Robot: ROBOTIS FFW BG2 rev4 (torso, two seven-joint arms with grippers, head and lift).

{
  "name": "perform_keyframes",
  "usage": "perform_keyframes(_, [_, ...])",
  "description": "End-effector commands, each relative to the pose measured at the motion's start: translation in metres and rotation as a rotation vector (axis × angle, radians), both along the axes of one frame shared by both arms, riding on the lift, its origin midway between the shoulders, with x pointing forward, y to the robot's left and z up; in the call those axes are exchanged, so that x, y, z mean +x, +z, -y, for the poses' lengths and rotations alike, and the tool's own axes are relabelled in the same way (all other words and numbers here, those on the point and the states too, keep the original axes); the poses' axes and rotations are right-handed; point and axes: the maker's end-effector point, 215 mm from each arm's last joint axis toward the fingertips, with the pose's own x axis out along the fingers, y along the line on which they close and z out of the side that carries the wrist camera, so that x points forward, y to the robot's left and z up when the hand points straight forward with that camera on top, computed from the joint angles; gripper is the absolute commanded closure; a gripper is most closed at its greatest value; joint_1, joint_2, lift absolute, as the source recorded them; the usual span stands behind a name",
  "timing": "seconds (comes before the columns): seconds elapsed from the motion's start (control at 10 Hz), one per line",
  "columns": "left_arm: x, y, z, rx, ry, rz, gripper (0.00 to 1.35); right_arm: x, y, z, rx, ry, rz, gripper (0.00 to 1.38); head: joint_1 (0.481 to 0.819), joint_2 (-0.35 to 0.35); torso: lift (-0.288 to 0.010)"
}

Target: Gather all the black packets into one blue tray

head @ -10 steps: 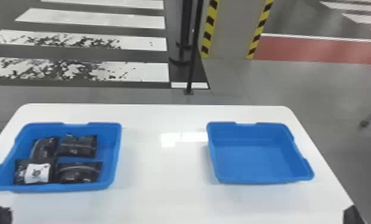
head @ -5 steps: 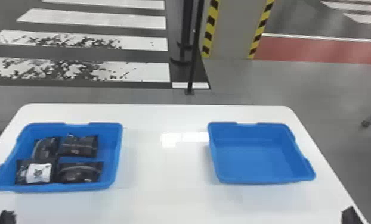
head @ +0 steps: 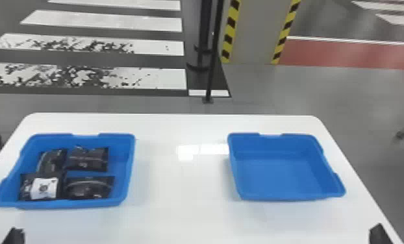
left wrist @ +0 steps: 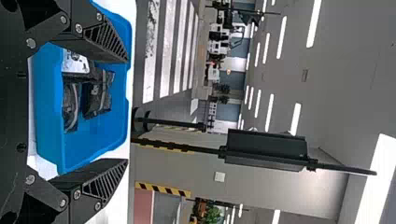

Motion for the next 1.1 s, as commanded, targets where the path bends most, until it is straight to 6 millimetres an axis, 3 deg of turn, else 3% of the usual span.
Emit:
perform_keyframes(0.0, [0.0009,-0.0041,0.0011,-0.009,0.001,-0.012,0.30,0.0012,-0.0009,-0.0005,0.004,0.000,-0.002,0.15,0.695,-0.114,-0.110])
perform_keyframes(1.0, [0.0048,-0.0108,0.0108,-0.041,-0.014,-0.030,0.30,0.0021,-0.0047,-0.0007,0.012,0.000,-0.015,0.15,0.695,-0.131,-0.110])
